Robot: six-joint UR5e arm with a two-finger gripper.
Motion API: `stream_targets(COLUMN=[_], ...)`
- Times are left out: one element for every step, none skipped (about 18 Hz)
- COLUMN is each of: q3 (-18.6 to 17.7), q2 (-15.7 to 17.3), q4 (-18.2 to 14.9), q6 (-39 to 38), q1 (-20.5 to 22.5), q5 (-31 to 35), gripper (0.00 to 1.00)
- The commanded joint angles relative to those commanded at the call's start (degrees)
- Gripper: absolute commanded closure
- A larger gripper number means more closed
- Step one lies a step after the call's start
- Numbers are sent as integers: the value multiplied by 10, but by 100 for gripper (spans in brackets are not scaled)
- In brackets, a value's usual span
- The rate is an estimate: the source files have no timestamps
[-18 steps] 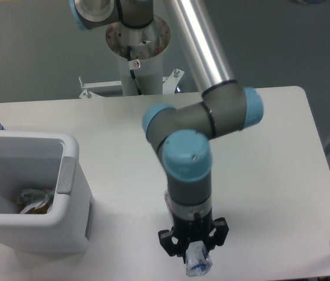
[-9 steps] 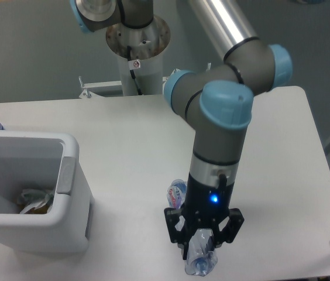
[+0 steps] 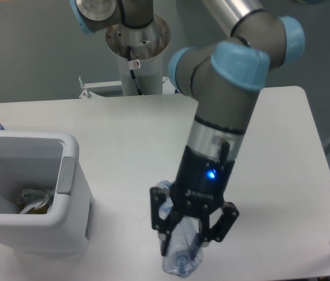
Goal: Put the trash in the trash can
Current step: 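Lift the water bottle and carry it over the trash bin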
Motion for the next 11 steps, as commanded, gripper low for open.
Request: stream_targets(q3=[-1,0,0,-1,-1,-1,-2,-3,-3,-3,-3], q2=[4,7,12,14,18,22,26,29,33,37,42], q4=[0,0,0,1,1,3,4,4,4,4,4], q6=[0,-1,-1,0,0,-2,-4,-4,-4,-5,-5], q1=[-4,-8,-13,-23,-32,-40,-48,-57,-62,-66,-69], q5=[-9,-16,-20,-21,-21,-21,-21,-22,-23,-26,-33], gripper=[52,52,52,52,52,52,52,52,52,52,52])
